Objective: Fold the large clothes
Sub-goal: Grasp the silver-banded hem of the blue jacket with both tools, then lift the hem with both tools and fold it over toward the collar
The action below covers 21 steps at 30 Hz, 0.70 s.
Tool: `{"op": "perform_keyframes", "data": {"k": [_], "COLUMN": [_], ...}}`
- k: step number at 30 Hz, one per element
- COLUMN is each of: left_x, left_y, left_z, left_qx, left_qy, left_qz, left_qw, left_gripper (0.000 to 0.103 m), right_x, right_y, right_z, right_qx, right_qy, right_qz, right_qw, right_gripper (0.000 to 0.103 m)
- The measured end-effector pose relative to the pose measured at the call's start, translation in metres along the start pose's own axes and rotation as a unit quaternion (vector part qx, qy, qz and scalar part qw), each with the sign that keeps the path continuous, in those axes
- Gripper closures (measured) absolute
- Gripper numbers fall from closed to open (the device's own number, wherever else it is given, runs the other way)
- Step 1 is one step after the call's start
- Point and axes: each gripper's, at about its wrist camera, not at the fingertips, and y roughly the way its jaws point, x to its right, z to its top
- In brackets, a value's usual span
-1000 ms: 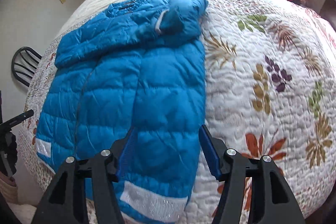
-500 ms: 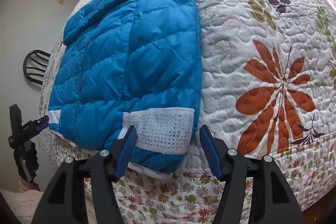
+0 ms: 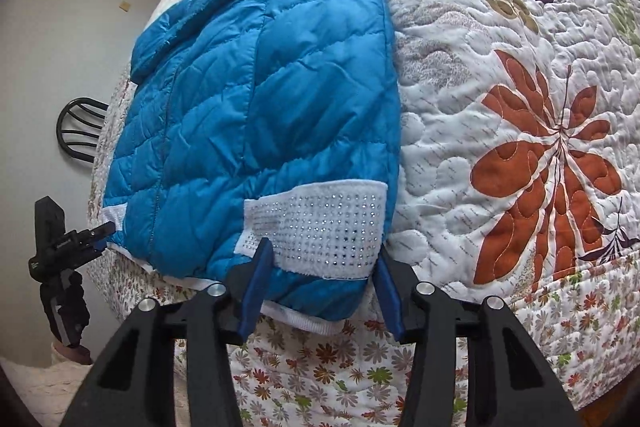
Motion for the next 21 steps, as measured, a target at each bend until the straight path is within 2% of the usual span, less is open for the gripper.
{"op": "perform_keyframes", "data": {"k": [2,4,9,16,21], "left_x": [0.002,0.003,0.004,0.013,0.004], "left_y": [0.002,0.000,-0.010,-0.038,-0.047], "left_z": [0.000,0.000,-0.001,-0.013,-0.043], "left_qx": [0.001,0.003,0.017,0.056,0.029], "left_qy": [0.000,0.000,0.002,0.038,0.058], "left_qz": [0.005,0.004,-0.008,-0.011,-0.006], "left_qw": [1.0000,1.0000,0.9998,0.9976,0.9979], "left_gripper": [0.060,0.067,0.089,0.094,0.094], "right_x": [0.001,0.001,-0.002,-0.008,-0.005], "right_y": [0.002,0.002,-0.009,-0.033,-0.039], "right_z": [0.001,0.000,-0.002,-0.011,-0.044], "right_qx": [0.001,0.004,0.019,0.037,0.005], "right_qy": [0.006,0.006,0.002,-0.012,-0.032], "right_qz": [0.006,0.010,0.020,0.054,0.058], "right_qw": [1.000,1.000,1.000,0.998,0.998], "right_gripper": [0.062,0.072,0.087,0.092,0.092]}}
